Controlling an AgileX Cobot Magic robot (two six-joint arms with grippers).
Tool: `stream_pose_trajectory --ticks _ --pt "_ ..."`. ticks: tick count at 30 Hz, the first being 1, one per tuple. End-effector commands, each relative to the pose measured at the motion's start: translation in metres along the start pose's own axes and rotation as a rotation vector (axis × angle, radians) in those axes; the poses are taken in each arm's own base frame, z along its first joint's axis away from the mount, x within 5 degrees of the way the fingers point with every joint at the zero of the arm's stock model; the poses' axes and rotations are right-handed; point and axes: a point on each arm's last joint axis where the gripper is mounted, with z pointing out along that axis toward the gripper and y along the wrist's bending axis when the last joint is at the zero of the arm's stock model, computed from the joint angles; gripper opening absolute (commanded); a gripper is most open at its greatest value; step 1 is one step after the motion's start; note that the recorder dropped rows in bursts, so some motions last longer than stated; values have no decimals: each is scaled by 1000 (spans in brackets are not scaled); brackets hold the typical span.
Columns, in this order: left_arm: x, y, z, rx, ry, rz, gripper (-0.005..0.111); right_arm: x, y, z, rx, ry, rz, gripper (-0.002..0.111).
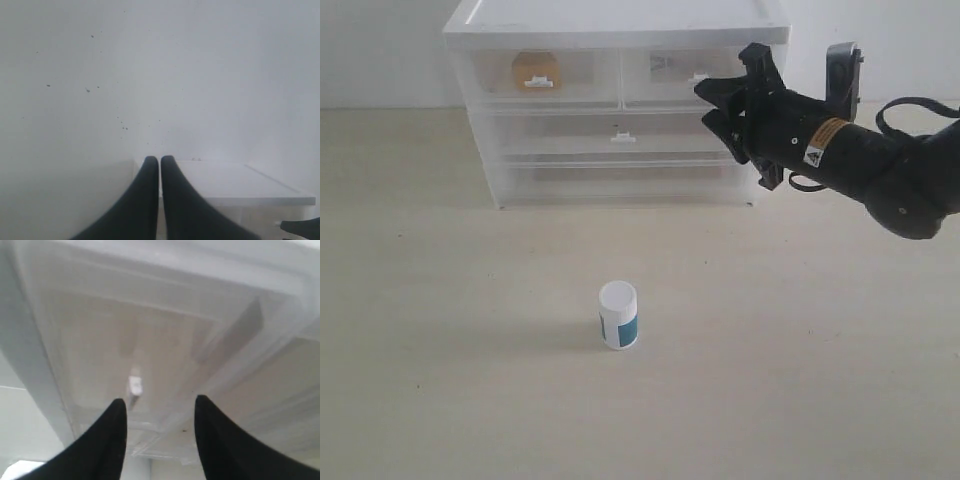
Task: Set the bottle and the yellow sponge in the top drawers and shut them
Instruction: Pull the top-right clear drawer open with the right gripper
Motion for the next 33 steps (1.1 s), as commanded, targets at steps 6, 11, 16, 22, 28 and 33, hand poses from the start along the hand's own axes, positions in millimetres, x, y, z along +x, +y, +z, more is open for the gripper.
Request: stream_pose_trajectory --ticks 6,11,16,22,28,33 --pt "1 1 -1 -6 4 -7 4 -9 10 13 -84 -21 -21 42" --pt "1 1 -1 -6 4 -7 4 -13 15 19 -76 -18 -65 31" --pt "3 1 -1 -7 8 -7 4 -12 22 18 -152 -10 -70 0" --pt "3 1 -1 -7 10 -7 4 7 11 -1 -214 49 -39 0" --pt "4 0 -1 1 3 -8 4 47 4 -53 -128 199 -240 0" --pt "4 -1 -1 20 -15 -11 4 71 19 -87 -160 281 -417 0"
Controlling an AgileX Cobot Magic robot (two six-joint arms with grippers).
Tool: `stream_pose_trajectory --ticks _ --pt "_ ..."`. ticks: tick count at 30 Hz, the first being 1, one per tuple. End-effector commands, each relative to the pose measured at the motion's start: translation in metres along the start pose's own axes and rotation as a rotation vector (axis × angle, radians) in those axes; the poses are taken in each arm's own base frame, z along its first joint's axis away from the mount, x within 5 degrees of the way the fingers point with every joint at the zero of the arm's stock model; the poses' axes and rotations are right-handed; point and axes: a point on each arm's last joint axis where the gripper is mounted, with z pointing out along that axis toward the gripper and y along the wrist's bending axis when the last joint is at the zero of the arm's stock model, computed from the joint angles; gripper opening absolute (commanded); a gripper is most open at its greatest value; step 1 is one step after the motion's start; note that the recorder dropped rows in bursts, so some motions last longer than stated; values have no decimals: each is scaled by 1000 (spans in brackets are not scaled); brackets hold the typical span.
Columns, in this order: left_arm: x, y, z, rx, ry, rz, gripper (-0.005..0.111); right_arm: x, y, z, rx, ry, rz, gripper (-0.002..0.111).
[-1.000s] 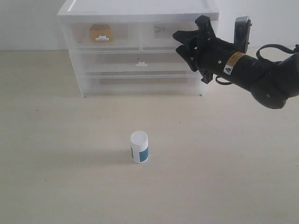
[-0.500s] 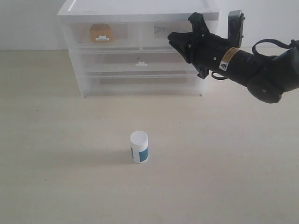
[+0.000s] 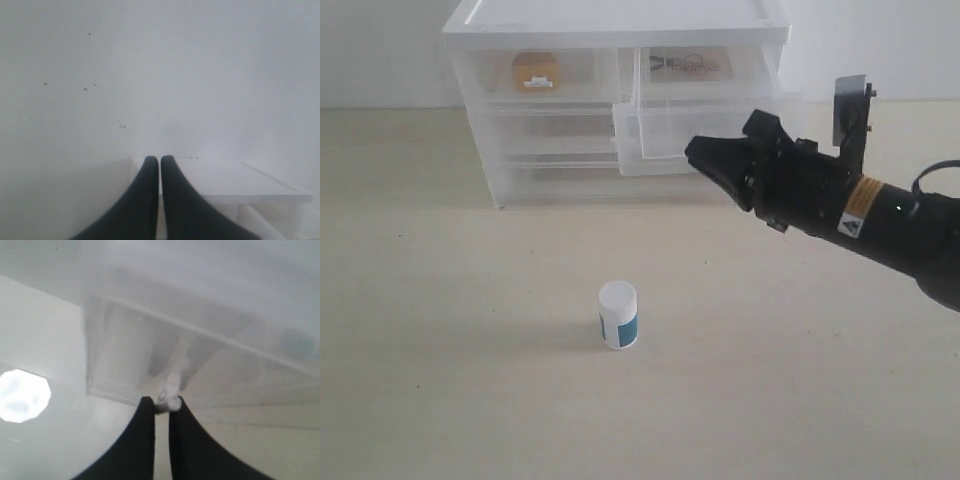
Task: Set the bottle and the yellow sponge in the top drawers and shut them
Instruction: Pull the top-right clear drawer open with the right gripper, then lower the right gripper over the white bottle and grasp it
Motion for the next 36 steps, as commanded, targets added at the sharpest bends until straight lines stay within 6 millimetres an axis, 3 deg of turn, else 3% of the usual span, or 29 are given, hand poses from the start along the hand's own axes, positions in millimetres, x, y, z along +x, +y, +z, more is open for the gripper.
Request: stream_pose_trajectory --ticks 1,4,8,13,16,19,25,31,36 --pt "0 -1 -1 15 -21 -10 4 17 23 -17 -43 81 -202 3" --pt "0 -1 -1 15 -21 -10 4 19 21 -18 17 121 -221 21" --pt "0 -1 -1 15 -21 -10 4 36 24 -19 -27 288 -295 60" --pt "0 -1 -1 15 -21 -10 4 51 25 -22 -55 429 -364 94" --pt "0 -1 -1 15 -21 -10 4 66 25 -20 -63 528 -502 99" --pt "0 -1 -1 15 -21 -10 4 77 16 -13 74 617 -657 99" --pt "0 -1 -1 15 -21 -10 4 88 18 15 247 731 -929 99" --pt "0 -1 -1 15 -21 -10 4 90 6 41 304 769 -995 99" --pt "0 -1 -1 15 -21 -10 4 92 2 55 250 772 -1016 98"
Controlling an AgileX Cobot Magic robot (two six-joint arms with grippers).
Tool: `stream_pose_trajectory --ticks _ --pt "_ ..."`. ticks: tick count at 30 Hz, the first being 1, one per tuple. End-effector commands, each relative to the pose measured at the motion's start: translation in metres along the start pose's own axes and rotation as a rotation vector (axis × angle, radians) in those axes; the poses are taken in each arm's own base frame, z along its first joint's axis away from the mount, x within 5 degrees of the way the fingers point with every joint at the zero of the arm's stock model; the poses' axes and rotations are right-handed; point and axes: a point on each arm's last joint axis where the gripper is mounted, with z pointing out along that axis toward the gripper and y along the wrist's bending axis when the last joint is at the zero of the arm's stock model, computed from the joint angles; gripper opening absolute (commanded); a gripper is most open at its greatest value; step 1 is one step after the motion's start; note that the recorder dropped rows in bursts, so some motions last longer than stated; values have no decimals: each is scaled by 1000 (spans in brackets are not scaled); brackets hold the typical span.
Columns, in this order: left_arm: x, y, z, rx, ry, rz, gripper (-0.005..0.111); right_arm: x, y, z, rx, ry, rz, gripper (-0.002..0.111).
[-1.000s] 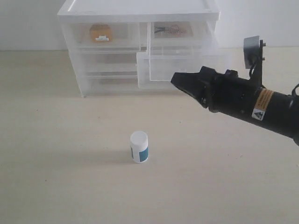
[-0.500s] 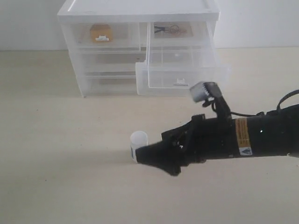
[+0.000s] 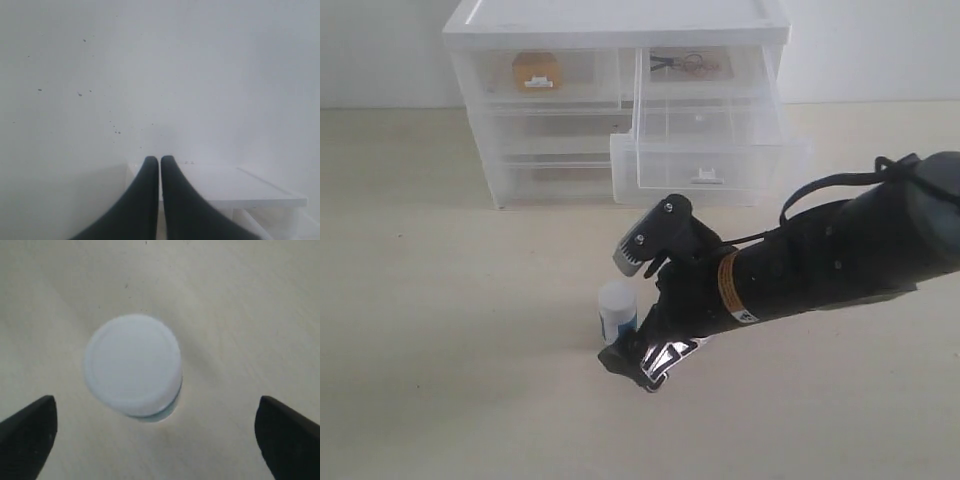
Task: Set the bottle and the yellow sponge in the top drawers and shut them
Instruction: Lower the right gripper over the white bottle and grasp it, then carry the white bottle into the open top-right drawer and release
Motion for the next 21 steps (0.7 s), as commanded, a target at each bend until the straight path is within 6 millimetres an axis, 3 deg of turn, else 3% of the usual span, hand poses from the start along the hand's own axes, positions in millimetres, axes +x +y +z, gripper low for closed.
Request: stream_pose_trajectory --ticks 1,3,6,7,8,11,15,18,21 --pt "1 0 -1 -3 -2 -9 4 -9 -2 7 -19 -27 -44 95" --pt "1 0 -1 -3 -2 -9 4 -11 -3 7 -16 -29 -55 79" --pt "1 0 -1 -3 -2 -9 4 -10 -4 7 -1 -17 -50 30" --pt "1 0 -1 -3 -2 -9 4 -10 -4 7 -1 -18 -22 8" --pt "1 0 -1 -3 -2 -9 4 -11 -2 5 -22 -25 19 1" --pt "1 0 -1 -3 -2 -9 4 -20 26 -15 -261 -89 4 5" --pt "1 0 -1 -3 -2 -9 4 -34 59 -64 -551 -64 57 5" --pt "1 0 -1 -4 0 -9 4 -55 66 -109 -494 -150 56 5" --pt "1 0 -1 -4 0 -9 4 -83 58 -152 -231 -335 -14 5"
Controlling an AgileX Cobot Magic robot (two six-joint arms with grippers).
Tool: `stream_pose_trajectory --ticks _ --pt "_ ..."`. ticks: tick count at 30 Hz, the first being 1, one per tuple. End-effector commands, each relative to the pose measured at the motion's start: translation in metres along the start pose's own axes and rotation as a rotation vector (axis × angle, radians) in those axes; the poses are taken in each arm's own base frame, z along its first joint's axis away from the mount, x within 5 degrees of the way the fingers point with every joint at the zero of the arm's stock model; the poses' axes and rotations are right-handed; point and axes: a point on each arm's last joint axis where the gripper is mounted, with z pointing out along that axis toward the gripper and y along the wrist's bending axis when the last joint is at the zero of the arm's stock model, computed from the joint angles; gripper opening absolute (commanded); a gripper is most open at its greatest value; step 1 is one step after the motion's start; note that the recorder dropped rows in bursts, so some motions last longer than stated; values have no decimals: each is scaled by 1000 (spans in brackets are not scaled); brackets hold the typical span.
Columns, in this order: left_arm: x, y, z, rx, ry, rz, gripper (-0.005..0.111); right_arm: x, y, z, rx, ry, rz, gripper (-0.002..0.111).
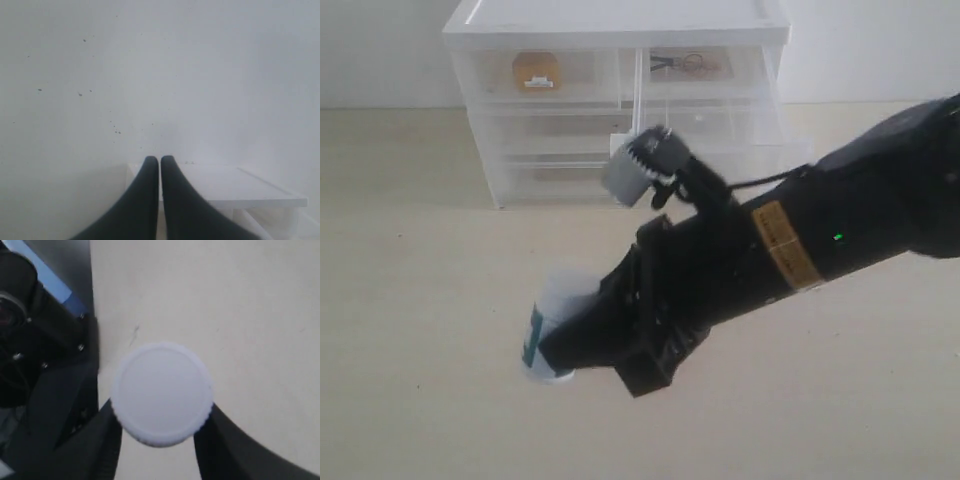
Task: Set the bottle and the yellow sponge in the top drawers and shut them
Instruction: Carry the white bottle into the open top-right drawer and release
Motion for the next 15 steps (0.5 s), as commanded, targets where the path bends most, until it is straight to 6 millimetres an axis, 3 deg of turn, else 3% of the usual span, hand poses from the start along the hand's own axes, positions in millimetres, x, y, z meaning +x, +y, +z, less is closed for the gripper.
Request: stream_pose_trajectory --ticks 1,4,6,11,15 --pt "1 0 -1 -4 0 -9 4 -47 19 -58 348 -224 -152 5" --pt "1 1 -1 -5 2 -9 4 -65 5 -87 686 -339 -158 5" --pt "1 1 -1 -5 2 -9 4 -69 -9 -93 839 -357 -133 5" --pt "1 1 -1 -5 2 -9 4 -67 -53 -74 1014 -272 -89 8" --pt "1 1 -1 -5 2 -9 4 -64 -76 -67 1127 -260 6 32"
